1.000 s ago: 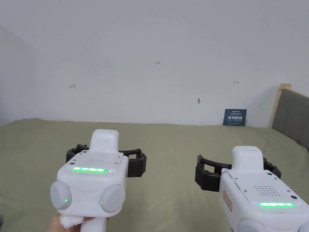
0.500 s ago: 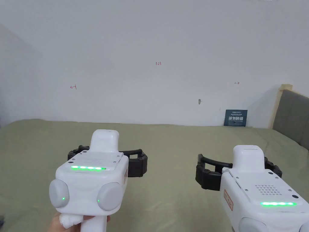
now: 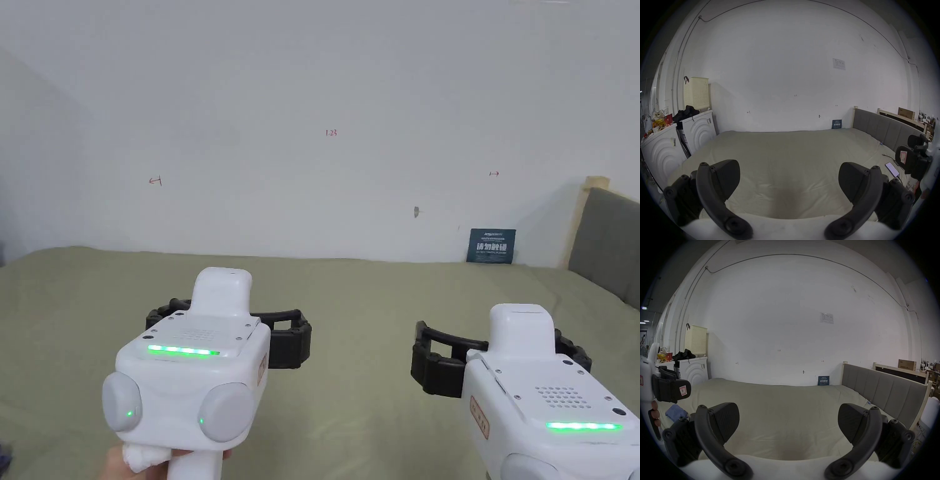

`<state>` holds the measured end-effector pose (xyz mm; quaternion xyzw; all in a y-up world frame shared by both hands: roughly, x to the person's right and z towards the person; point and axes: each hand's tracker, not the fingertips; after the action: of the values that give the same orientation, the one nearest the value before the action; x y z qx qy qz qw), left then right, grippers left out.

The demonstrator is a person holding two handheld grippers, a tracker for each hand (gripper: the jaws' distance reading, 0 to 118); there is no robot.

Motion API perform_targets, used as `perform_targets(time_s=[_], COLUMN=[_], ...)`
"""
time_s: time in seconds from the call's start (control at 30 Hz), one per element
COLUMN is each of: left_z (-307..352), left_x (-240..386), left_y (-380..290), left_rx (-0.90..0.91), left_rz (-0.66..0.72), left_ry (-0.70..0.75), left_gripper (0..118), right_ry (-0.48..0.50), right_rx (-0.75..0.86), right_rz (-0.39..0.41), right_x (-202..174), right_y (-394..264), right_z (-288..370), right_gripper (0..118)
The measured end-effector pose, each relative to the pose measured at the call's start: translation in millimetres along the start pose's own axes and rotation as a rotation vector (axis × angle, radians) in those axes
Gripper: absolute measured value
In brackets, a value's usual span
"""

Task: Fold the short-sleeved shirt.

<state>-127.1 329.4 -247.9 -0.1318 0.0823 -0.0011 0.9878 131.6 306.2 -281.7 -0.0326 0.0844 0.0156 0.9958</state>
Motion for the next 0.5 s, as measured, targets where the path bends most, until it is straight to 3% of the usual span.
perform_targets(time_s=[0.5], left_z=[1.6], left_x=[2.3], left_y=[-8.2], left_rx=[-0.033], left_rz=[-0.010], left_ry=[-0.023], left_gripper=[118], right_ry=[0.000], right_rx=[0.000], right_rz=[-0.007], right_x=[-1.3], right_y=[-3.3], right_z=[1.0], right_gripper=[118])
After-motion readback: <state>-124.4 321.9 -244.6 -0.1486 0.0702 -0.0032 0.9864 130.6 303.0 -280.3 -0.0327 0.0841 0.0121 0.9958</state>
